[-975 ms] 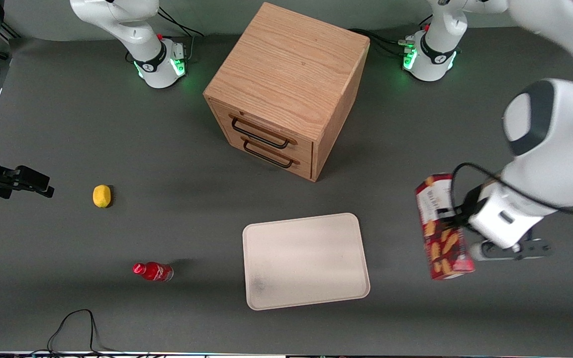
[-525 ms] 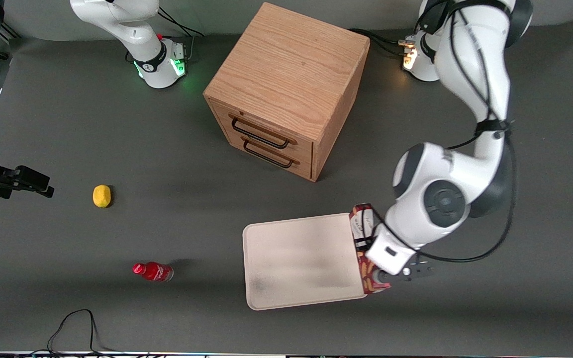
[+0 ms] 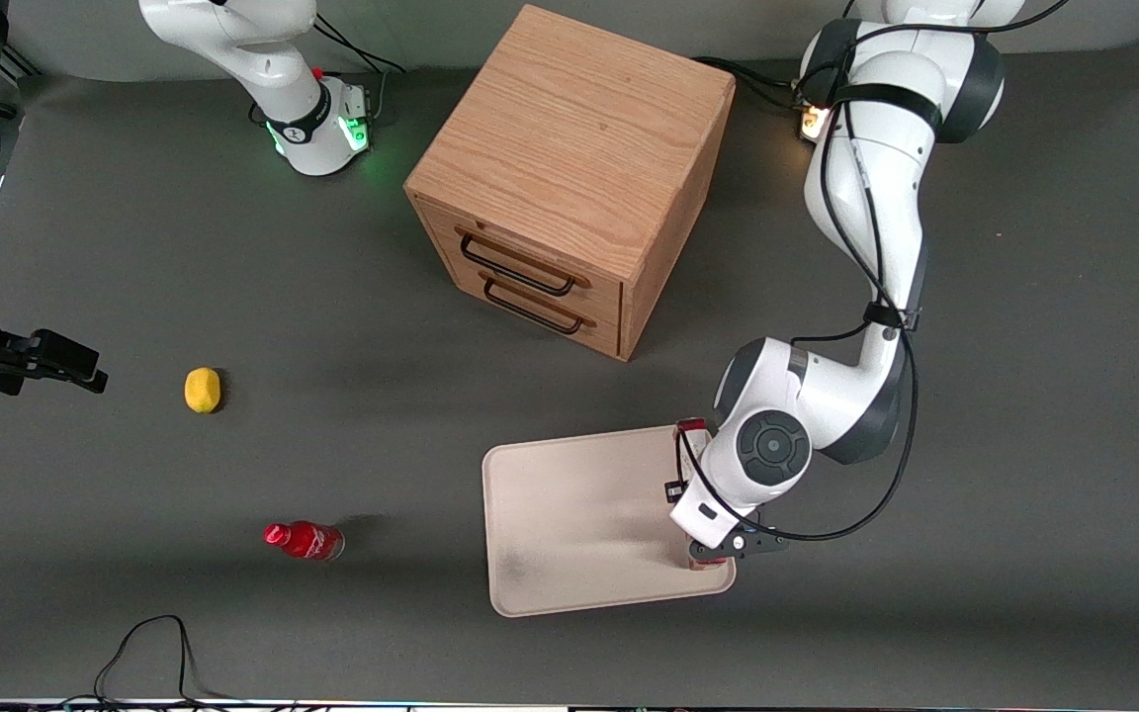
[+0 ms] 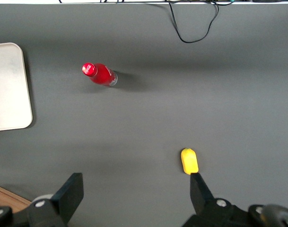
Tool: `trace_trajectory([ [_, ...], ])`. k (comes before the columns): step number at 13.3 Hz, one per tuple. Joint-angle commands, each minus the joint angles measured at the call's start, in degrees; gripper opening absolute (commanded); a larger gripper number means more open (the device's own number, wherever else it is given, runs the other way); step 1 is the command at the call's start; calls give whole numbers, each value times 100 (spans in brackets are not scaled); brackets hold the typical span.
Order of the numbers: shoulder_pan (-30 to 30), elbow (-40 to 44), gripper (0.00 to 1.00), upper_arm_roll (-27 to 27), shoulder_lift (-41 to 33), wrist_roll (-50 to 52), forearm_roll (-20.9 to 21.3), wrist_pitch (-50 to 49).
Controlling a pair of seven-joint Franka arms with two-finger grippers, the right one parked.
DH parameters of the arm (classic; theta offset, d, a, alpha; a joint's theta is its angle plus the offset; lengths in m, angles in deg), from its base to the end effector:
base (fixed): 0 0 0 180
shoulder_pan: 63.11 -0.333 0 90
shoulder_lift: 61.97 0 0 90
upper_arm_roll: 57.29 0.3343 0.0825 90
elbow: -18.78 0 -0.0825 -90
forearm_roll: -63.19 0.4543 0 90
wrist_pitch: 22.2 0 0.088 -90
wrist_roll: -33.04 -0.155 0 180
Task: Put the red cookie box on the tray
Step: 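Lower the cookie box onto the tray's edge and stand it upright, then open the left gripper and release the cookie box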
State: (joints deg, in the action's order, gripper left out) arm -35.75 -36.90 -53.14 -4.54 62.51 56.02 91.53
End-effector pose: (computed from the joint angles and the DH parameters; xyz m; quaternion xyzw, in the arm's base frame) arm 0.7827 -0.3719 0.1882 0.9977 0.0625 -0.0063 0.0270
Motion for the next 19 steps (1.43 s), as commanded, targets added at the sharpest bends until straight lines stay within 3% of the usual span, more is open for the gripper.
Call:
trace_trajectory([
  [1, 23, -233, 0, -11, -162, 147, 93, 237],
  [2, 14, -294, 99, -11, -170, 112, 119, 359],
  [7, -3, -767, 100, -20, -555, 78, 75, 879],
  [10, -231, -1820, 100, -20, -1792, 51, 66, 809],
  [12, -529, -2951, 100, -20, -2986, 24, 75, 704],
  [14, -942, -3789, 100, -38, -4006, -577, 93, 249],
  [17, -1469, -3924, 100, -29, -5019, -1460, 241, -1401],
  [19, -1847, -4300, 100, -29, -5818, -1924, 574, -1853],
])
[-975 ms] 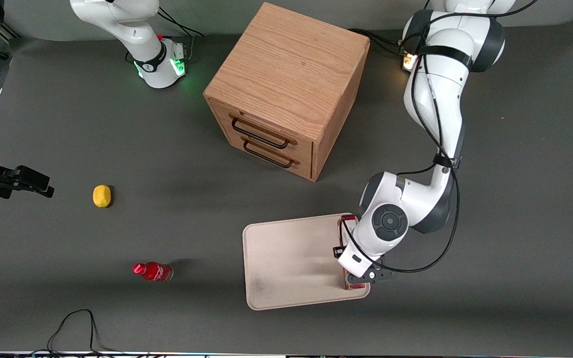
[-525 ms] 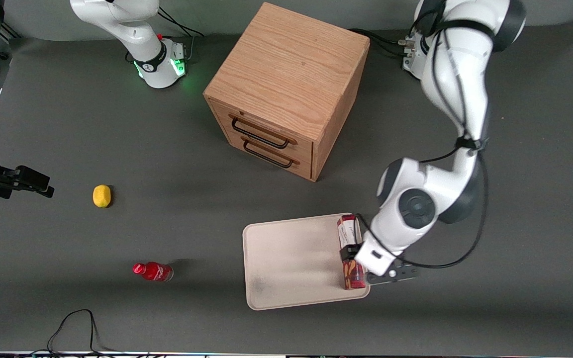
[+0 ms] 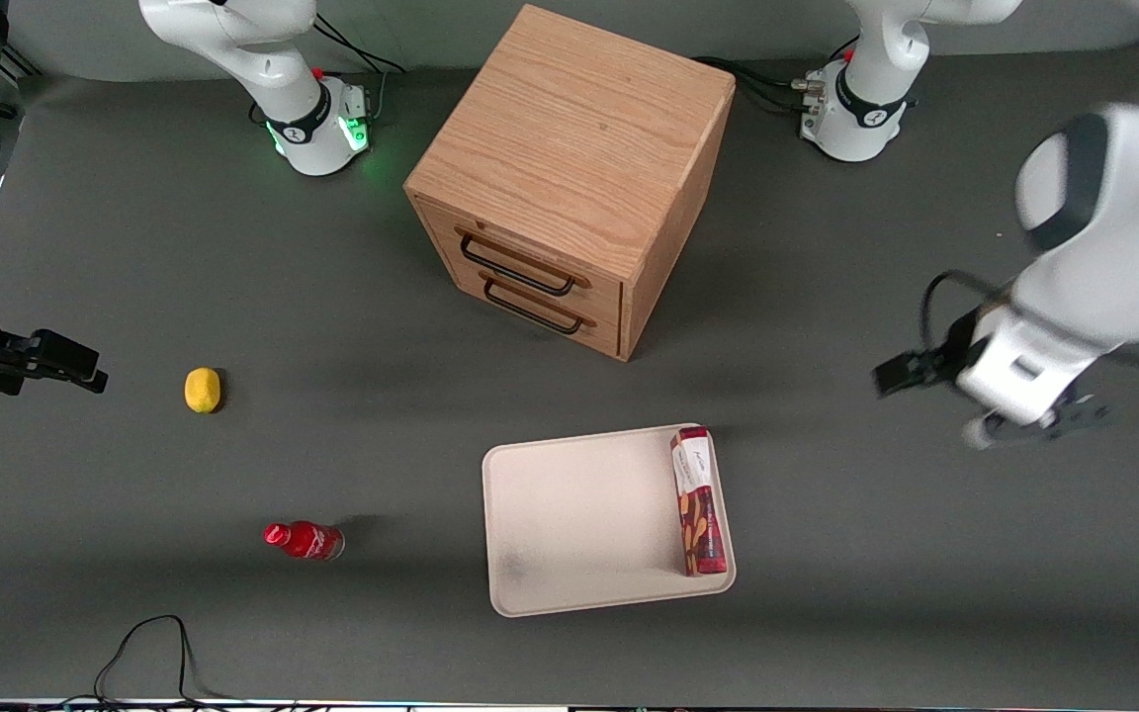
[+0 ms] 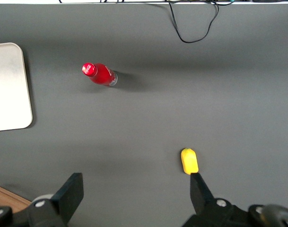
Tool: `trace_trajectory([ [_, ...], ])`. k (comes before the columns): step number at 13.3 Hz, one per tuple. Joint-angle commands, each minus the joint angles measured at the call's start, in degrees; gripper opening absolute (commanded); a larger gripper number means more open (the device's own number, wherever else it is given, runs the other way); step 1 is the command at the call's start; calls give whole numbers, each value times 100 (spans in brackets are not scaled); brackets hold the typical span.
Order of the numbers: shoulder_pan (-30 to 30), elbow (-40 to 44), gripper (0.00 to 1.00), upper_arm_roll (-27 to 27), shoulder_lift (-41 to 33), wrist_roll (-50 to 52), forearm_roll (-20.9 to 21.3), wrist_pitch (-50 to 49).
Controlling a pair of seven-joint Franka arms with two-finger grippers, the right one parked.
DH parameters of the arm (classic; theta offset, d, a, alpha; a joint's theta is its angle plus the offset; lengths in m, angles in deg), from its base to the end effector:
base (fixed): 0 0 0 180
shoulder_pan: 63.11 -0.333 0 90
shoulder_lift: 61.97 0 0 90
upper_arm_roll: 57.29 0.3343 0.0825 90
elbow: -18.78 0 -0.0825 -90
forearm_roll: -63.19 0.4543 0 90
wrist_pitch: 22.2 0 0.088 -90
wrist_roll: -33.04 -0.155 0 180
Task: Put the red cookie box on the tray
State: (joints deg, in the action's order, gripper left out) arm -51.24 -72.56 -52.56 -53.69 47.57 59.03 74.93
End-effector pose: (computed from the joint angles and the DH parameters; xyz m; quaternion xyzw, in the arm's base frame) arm 0.6658 -0.0964 0.4992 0.9969 0.0694 -0.0267 0.0254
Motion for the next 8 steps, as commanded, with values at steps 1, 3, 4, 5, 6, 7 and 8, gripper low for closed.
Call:
trace_trajectory([
  [1, -544, -1041, 100, -86, -1307, -772, 345, -151],
  [3, -870, -1377, 100, -95, -1906, -1030, 346, -194],
  [4, -915, -1404, 100, -95, -2074, -1039, 372, -229],
  [5, -985, -1395, 100, -95, -2171, -1074, 442, -316],
  [6, -1003, -1395, 100, -95, -2198, -1144, 469, -352],
  [7, -1003, -1387, 100, -86, -2190, -1188, 486, -326],
  [8, -1003, -1387, 100, -95, -2155, -1198, 617, -309],
])
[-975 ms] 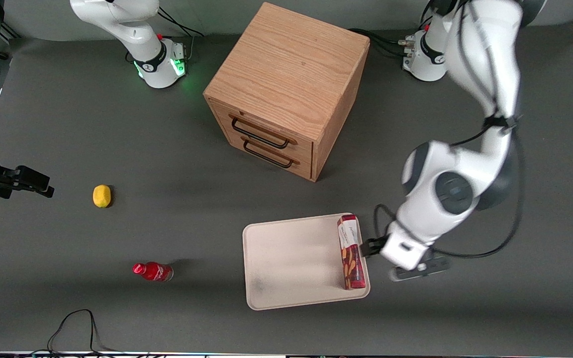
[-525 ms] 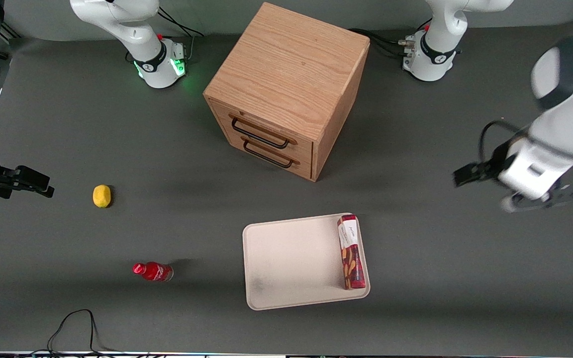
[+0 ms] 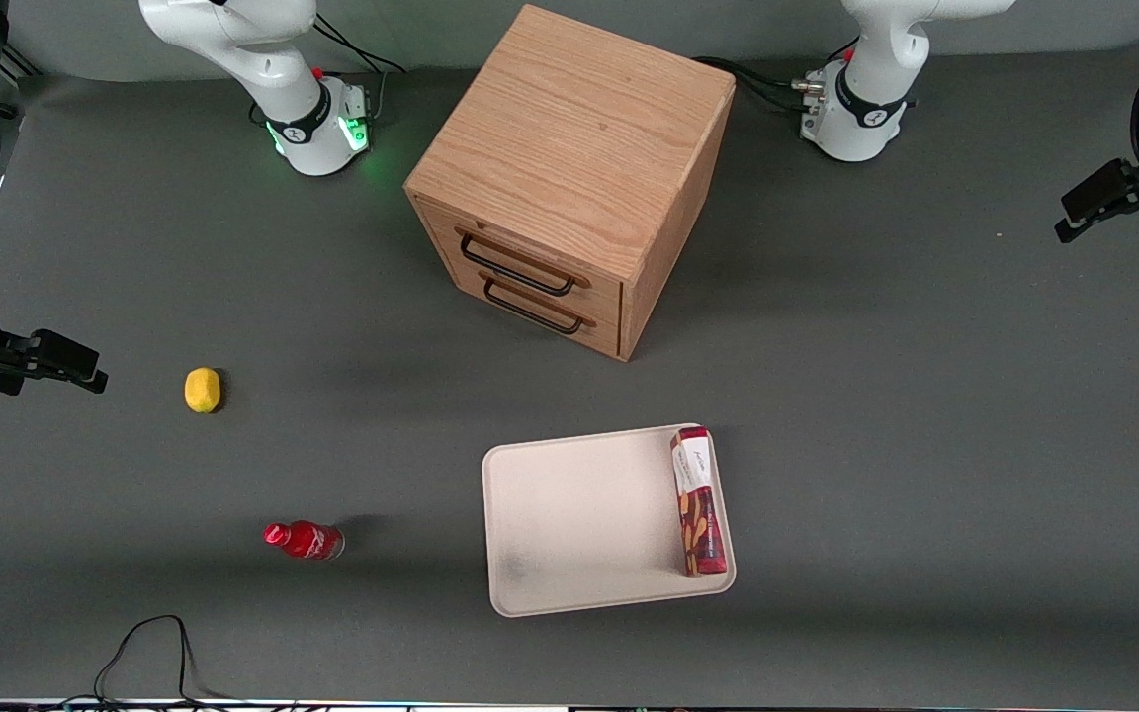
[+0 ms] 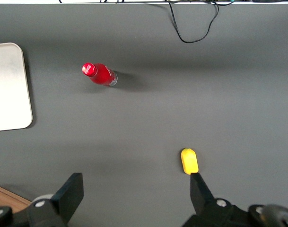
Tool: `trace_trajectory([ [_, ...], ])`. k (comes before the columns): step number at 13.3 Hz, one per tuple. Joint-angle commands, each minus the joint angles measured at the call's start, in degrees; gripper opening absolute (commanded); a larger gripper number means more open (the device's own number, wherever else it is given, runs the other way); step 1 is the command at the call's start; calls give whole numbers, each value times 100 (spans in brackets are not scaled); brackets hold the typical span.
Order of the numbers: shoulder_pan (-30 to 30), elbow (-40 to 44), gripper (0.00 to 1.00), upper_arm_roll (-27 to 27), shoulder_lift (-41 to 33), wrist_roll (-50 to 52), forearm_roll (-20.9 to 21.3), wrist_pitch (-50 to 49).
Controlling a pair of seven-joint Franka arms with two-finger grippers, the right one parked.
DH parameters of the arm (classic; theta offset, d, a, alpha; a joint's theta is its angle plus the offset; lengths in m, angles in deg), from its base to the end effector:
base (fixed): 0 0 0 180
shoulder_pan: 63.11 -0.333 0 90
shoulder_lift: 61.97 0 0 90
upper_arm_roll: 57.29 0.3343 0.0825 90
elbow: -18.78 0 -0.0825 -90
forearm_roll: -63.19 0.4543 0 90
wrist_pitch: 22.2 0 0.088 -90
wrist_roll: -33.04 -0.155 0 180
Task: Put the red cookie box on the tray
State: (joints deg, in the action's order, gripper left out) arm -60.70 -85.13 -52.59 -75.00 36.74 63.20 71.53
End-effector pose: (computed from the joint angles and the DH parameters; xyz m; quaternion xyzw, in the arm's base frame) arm 0.5557 0.0261 0.6019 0.9983 0.0514 0.0244 0.0095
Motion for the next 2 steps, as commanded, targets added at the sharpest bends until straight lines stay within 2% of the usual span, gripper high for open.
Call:
trace_trajectory([
  [1, -48, -139, 100, -92, 2, -141, 305, 40],
  [2, -40, -139, 100, -92, 11, -176, 324, 40],
])
